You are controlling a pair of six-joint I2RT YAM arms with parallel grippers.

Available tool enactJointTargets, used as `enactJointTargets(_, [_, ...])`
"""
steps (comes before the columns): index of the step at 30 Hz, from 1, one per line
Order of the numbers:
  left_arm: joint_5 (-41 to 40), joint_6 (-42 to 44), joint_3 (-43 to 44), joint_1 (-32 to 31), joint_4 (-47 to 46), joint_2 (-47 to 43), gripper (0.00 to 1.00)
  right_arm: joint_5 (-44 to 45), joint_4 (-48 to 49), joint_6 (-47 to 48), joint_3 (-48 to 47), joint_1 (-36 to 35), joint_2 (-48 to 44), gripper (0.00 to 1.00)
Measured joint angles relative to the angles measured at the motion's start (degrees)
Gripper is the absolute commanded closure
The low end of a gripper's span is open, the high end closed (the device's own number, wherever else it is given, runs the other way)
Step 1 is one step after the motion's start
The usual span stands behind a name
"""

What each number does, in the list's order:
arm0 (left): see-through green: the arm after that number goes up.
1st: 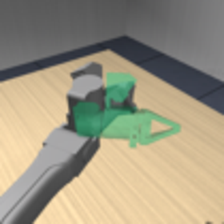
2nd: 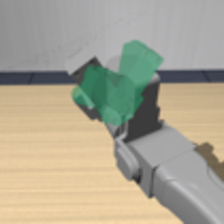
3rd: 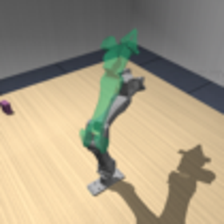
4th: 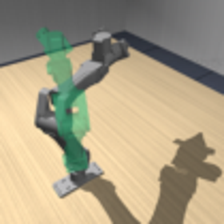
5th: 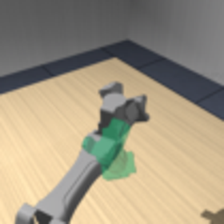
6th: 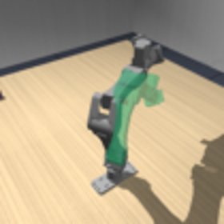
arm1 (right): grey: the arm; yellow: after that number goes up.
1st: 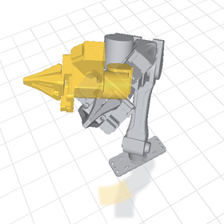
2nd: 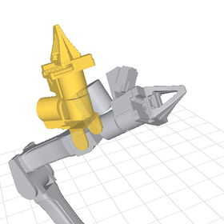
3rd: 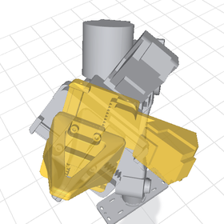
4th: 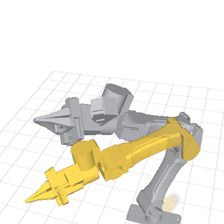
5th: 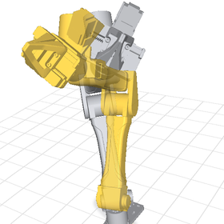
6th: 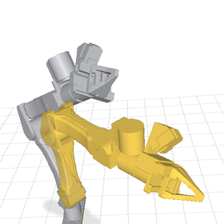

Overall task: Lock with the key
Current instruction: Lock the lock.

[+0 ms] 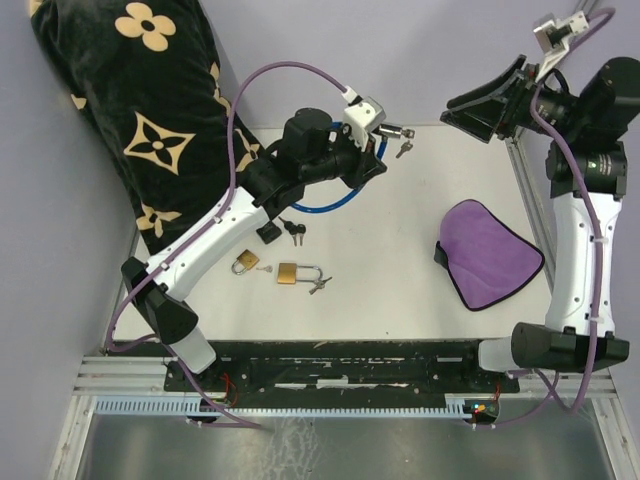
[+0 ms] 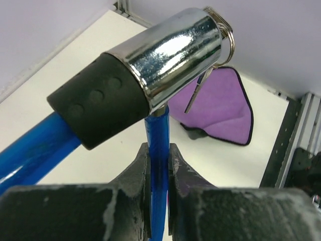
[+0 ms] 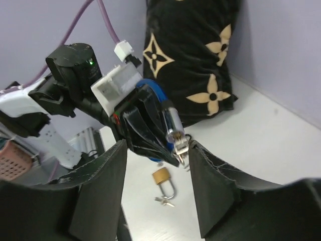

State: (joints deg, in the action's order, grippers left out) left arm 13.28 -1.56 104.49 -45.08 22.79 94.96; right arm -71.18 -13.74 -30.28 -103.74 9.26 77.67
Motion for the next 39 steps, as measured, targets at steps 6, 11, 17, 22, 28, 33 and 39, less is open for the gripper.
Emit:
enactJointTargets(6, [2.64, 5.16, -0.22, -2.40, 3.56, -0.04, 0.97, 0.96, -12.94, 5.14, -9.38, -7.17, 6.19, 0.56])
enactJointTargets(11, [3.85, 7.21, -0.22, -3.34, 4.85, -0.04, 0.97, 7.76, -34.73, 21.11, -20.35, -15.67, 10.91, 0.68])
enactJointTargets(17, [3.82, 8.11, -0.22, -3.21, 4.87, -0.04, 0.97, 13.25, -46.01, 30.14, -20.70, -18.03, 11.08, 0.76])
enactJointTargets(22, [3.82, 8.11, -0.24, -3.21, 4.94, -0.04, 0.97, 16.50, -51.36, 35.36, -19.65, -20.37, 11.02, 0.79])
enactJointTargets(28, [3.89, 8.11, -0.26, -3.19, 4.76, -0.04, 0.97, 18.56, -54.77, 39.04, -18.78, -21.53, 10.97, 0.63])
enactJointTargets(33, [4.04, 8.11, -2.84, -2.60, 3.72, -0.44, 0.97, 15.78, -54.77, 39.67, -19.61, -18.95, 9.20, 0.49])
enactJointTargets(39, [6.23, 8.09, -8.74, -1.31, 3.15, -2.58, 0.97, 8.09, -32.50, 23.41, -3.74, -6.84, -2.67, 0.49])
